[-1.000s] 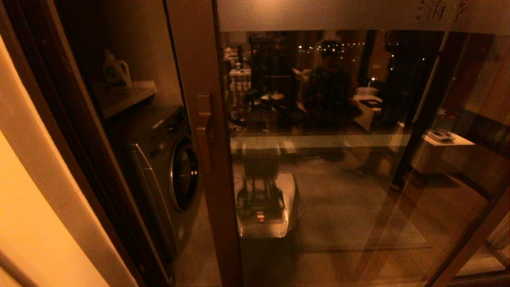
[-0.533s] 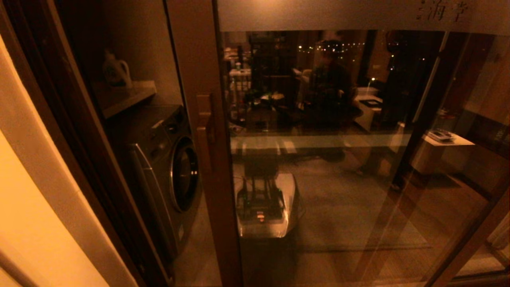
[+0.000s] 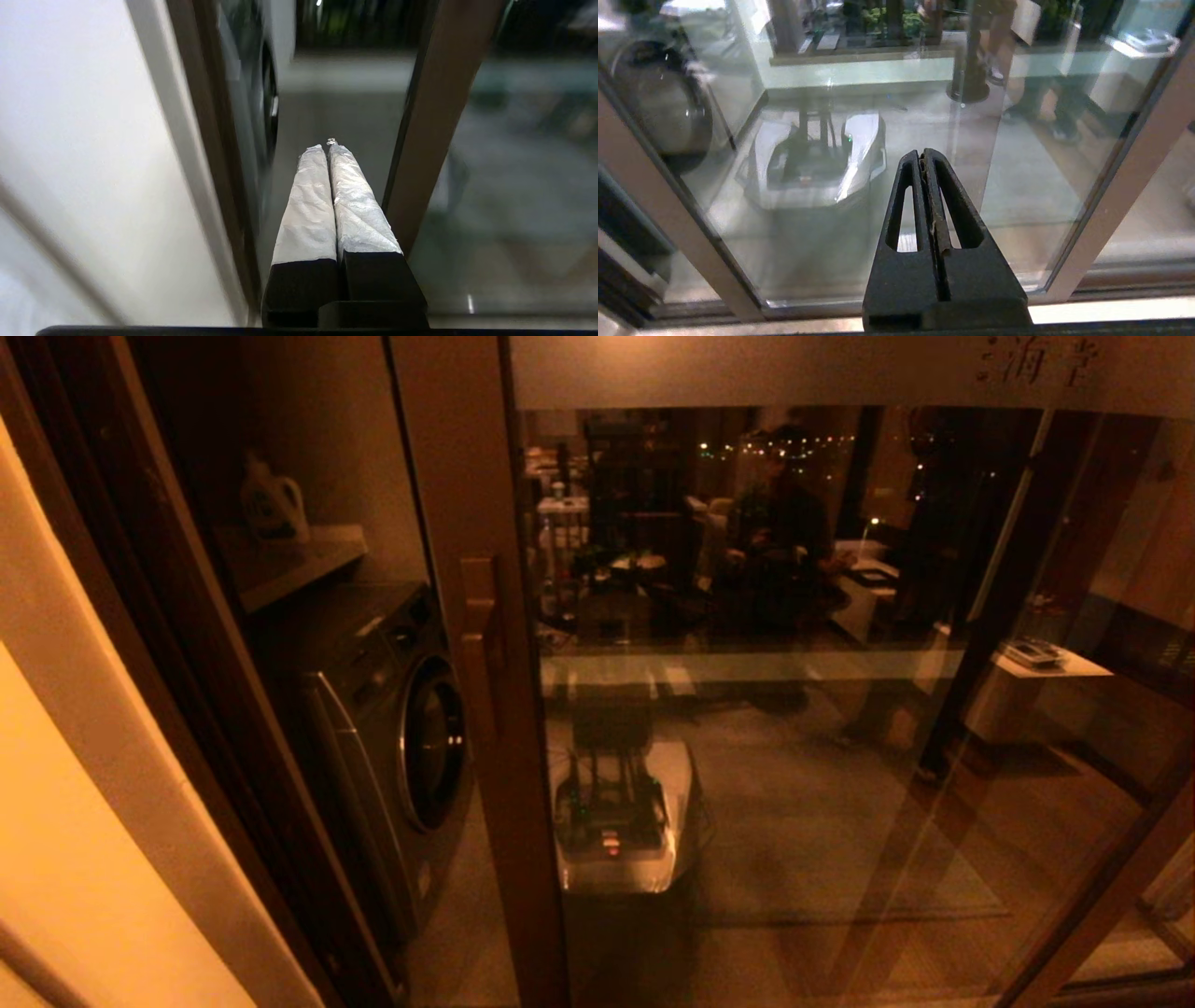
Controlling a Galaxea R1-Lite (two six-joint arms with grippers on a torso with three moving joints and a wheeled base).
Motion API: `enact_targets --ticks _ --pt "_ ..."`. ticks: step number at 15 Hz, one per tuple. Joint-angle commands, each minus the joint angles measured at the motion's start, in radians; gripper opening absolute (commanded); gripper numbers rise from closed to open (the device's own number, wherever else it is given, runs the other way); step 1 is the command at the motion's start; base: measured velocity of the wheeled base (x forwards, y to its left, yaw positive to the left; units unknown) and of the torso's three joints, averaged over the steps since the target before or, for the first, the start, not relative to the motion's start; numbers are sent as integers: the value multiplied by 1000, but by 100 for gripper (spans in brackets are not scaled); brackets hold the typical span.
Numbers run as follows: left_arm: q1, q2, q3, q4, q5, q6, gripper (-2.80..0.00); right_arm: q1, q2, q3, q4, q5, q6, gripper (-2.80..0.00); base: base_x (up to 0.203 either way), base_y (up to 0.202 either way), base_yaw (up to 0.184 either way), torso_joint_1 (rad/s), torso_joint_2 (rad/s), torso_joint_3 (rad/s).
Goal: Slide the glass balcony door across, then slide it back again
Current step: Close the slid door
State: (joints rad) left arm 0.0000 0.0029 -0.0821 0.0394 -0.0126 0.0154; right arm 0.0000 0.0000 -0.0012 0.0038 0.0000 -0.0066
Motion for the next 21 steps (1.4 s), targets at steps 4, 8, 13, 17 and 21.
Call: enact_targets --ticks 4,8,13,17,21 --pt "7 258 -188 -36 -75 3 -280 0 2 1 -1 -3 2 -280 0 0 0 0 0 0" --pt "6 654 -249 -294 -132 5 -280 0 2 1 -1 -3 2 -280 0 0 0 0 0 0" --pt "-133 974 -419 -515 -145 -30 -280 0 2 1 -1 -3 2 -280 0 0 0 0 0 0" --pt "-251 1096 -500 -526 -112 -62 -280 0 2 1 -1 -3 2 -280 0 0 0 0 0 0" --pt "-400 1223 -542 -602 -1 -67 -280 -1 2 1 -1 -3 2 -280 0 0 0 0 0 0"
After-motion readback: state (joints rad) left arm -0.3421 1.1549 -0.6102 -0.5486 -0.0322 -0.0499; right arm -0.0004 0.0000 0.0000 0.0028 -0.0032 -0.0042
